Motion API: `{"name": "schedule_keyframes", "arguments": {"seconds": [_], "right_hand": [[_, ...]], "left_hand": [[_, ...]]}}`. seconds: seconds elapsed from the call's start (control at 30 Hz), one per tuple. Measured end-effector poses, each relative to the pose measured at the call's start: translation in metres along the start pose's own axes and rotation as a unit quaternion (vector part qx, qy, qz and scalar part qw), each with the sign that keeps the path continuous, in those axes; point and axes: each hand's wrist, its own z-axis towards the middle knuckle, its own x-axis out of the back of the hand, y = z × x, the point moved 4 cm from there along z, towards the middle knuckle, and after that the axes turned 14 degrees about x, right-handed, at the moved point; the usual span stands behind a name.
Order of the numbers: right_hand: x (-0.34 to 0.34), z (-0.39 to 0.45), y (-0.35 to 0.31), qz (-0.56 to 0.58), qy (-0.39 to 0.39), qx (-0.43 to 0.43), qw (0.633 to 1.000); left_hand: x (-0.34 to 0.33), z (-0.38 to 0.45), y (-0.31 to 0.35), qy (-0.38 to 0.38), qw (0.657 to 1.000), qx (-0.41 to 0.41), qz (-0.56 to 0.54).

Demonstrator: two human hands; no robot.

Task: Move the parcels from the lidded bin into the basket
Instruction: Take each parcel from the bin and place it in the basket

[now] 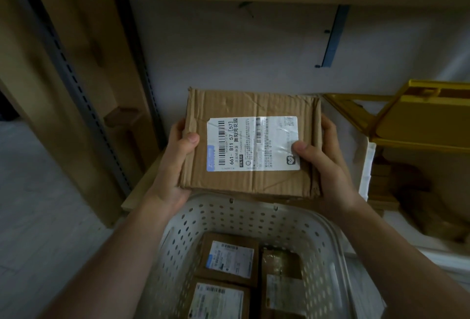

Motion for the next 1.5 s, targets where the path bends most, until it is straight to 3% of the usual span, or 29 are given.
{"name": "schedule_keyframes", "arguments": {"seconds": [0.17,0.33,0.5,0.63,0.73,0.93,1.03,1.17,1.5], "right_hand": [[0.006,0.002,0.012,0.027,0.017,-0.048,0.998],[0.003,0.003,0.017,0.063,-0.037,-0.119,0.990],[-0.004,0.002,0.017,0.080,0.051,-0.089,0.991],[-0.012,-0.001,0.025,0.139,0.099,-0.114,0.979],[-0.017,-0.006,0.029,0.179,0.109,-0.147,0.967],[-0.013,-0.008,0.024,0.139,0.074,-0.132,0.979],[-0.012,-0.003,0.016,0.082,-0.003,-0.112,0.990],[-0.015,-0.005,0.016,0.088,-0.101,-0.136,0.982],[-0.023,-0.013,0.018,0.026,-0.044,-0.108,0.993]], "left_hand": [[0.002,-0.004,0.009,-0.021,0.997,-0.012,0.069],[0.004,-0.010,0.013,0.015,0.996,0.002,0.083],[0.002,-0.016,0.013,0.049,0.997,0.052,-0.011],[-0.009,-0.019,0.003,-0.009,0.994,0.090,-0.057],[-0.016,-0.018,-0.002,-0.044,0.996,0.070,-0.037],[-0.017,-0.013,-0.002,-0.007,1.000,0.007,-0.016],[-0.012,-0.011,0.003,0.009,1.000,-0.021,0.006],[-0.014,-0.014,0.008,0.023,0.999,-0.022,0.027],[-0.029,-0.014,0.000,0.013,0.998,-0.004,0.065]]}}
